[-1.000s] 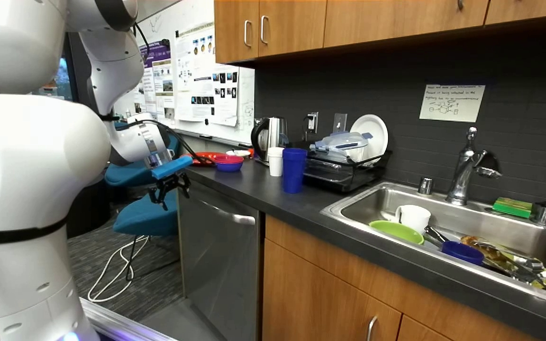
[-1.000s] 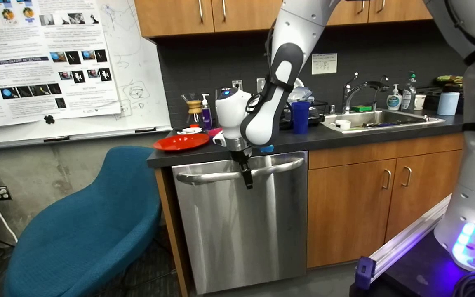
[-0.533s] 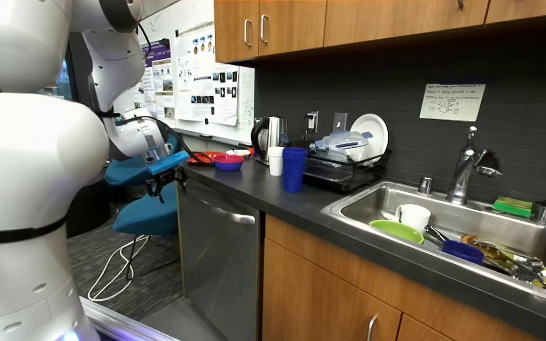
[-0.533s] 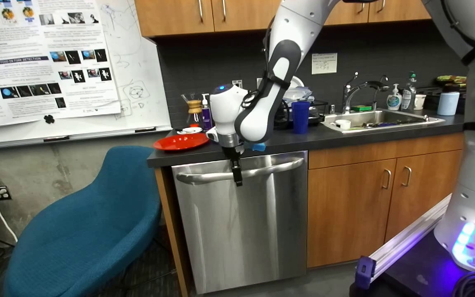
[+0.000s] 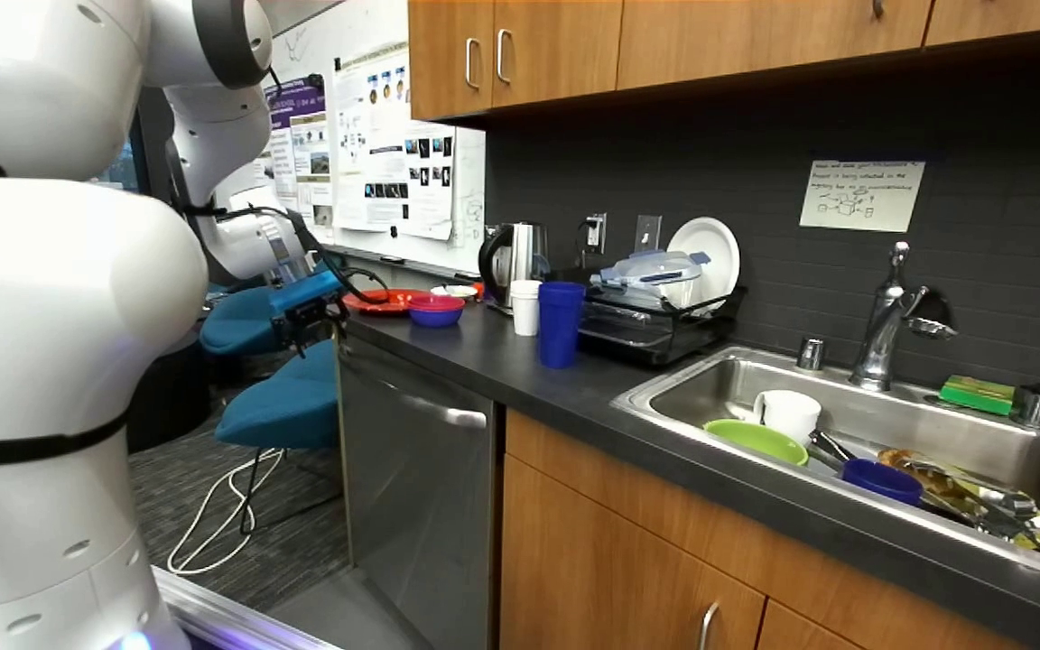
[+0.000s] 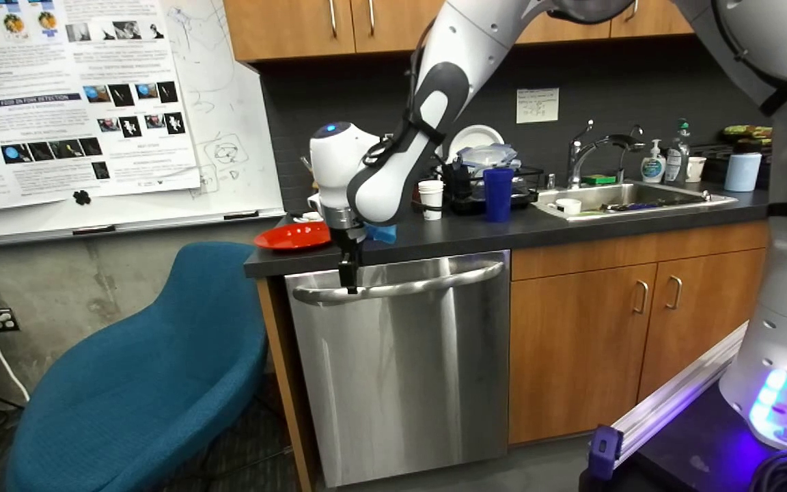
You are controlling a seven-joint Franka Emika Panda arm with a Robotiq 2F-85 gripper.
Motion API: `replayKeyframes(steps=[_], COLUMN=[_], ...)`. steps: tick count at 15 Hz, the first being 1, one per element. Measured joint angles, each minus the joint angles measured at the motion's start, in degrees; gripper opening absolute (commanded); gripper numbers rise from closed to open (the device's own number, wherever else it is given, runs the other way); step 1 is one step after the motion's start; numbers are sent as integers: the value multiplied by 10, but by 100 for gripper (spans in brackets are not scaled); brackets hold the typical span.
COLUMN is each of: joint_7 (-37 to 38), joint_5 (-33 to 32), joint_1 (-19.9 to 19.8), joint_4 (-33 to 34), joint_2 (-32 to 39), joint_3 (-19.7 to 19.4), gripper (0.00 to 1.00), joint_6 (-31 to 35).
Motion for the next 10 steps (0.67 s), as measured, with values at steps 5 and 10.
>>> replayKeyframes(steps=[5, 10], joint_7=[21, 52], joint_5=[4, -1], joint_1=[-1, -1], joint_4=[39, 44], joint_2=[42, 61], joint_3=[3, -11], gripper=[100, 100], joint_6=[-24, -49])
